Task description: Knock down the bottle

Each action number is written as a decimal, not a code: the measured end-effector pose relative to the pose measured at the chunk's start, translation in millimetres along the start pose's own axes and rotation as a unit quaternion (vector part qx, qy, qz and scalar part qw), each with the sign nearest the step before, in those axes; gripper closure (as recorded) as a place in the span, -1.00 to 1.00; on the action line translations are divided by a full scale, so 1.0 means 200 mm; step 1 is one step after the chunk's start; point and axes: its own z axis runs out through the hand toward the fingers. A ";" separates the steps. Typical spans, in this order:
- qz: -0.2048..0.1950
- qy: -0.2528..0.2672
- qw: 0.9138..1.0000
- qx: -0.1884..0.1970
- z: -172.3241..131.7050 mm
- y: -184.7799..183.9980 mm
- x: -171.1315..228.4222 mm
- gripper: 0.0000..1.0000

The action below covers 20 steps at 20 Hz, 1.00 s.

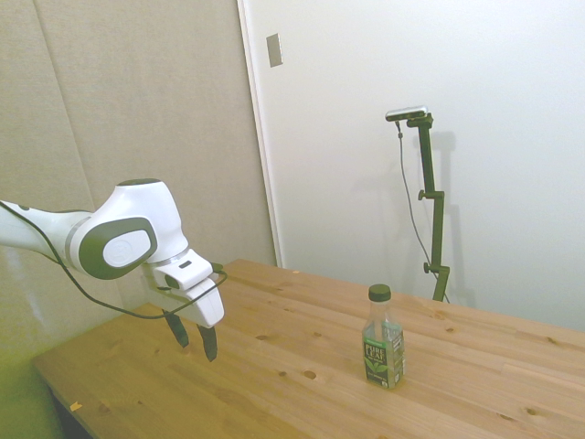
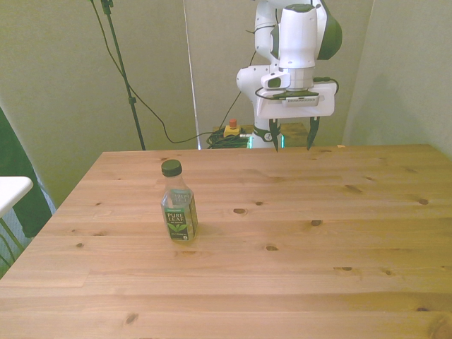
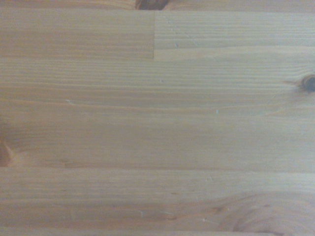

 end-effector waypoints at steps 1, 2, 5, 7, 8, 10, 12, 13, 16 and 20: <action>0.000 0.000 1.000 0.000 0.00 0.00 0.00 -1.00; -0.001 0.000 1.000 -0.003 0.01 0.00 0.00 -1.00; 0.005 0.008 1.000 -0.015 0.02 0.06 0.08 -1.00; 0.017 0.021 0.999 -0.019 0.00 0.13 0.20 -1.00; 0.023 0.028 0.999 -0.020 -0.02 0.17 0.26 -1.00; 0.033 0.039 0.999 -0.018 -0.07 0.24 0.39 -1.00; 0.041 0.050 0.998 -0.010 -0.12 0.30 0.52 -1.00; 0.045 0.056 0.997 -0.006 -0.14 0.33 0.58 -1.00; 0.057 0.072 0.996 0.002 -0.20 0.39 0.76 -1.00; 0.065 0.083 0.994 0.003 -0.27 0.40 0.92 -1.00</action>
